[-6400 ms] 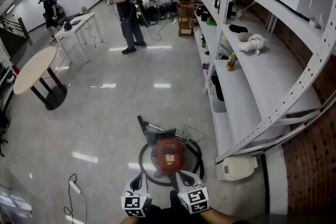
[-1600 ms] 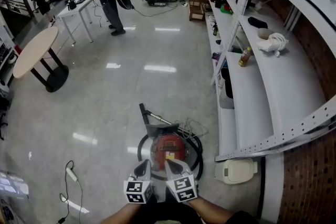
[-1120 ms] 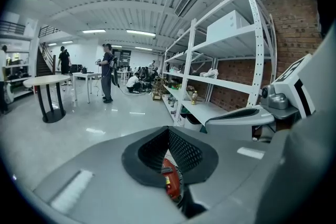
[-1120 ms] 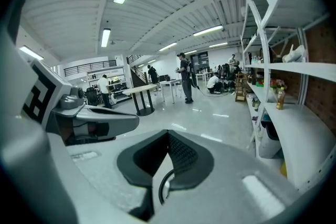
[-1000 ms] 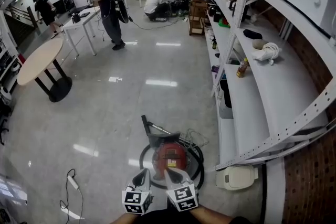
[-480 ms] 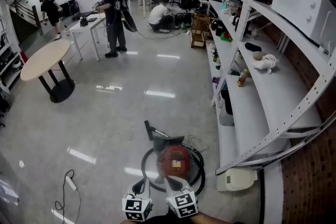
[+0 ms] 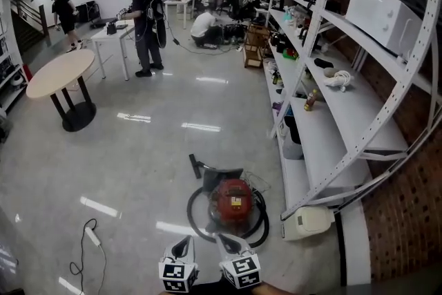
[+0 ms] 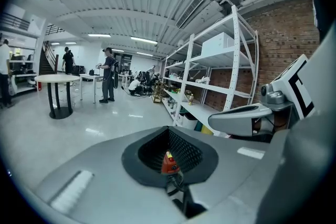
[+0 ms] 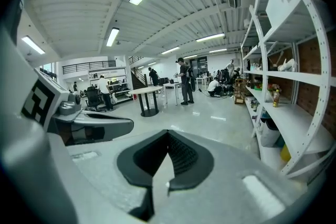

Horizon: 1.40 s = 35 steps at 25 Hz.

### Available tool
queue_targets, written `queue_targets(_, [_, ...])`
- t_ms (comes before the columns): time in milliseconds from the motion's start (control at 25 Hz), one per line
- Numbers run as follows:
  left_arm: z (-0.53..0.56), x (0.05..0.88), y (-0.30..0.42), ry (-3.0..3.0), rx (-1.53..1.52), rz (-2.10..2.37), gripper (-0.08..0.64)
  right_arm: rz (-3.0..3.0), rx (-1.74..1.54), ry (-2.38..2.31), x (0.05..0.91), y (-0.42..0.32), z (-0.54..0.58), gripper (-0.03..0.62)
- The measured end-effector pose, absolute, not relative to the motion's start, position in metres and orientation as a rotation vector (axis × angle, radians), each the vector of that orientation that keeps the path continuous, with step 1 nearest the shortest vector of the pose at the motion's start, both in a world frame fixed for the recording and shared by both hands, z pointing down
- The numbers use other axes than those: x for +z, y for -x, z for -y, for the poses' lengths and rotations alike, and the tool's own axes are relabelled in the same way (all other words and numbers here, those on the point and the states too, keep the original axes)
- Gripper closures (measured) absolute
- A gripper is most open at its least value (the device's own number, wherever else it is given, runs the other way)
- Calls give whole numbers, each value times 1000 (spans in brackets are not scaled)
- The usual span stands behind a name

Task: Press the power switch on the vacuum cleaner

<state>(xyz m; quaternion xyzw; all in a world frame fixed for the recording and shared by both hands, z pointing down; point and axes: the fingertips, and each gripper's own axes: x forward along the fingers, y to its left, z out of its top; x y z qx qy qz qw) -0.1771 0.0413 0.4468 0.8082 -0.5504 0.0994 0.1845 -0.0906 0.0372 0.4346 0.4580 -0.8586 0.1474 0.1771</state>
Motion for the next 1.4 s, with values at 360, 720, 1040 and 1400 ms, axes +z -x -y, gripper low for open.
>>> queue_targets(360, [-108, 435, 203, -2334, 250, 1485, 544, 2408, 421, -1393, 420, 111, -111, 600])
queue_targets(720, [-152, 421, 186, -2391, 210, 1421, 544, 2396, 382, -1434, 406, 101, -150, 600])
queue_targets(1040, [-191, 413, 150, -2425, 223, 1417, 545, 2380, 388, -1442, 411, 63, -194, 600])
queue_targets(1400, [-251, 399, 90, -2404, 200, 1494, 545, 2440, 337, -1377, 400, 9, -252, 600])
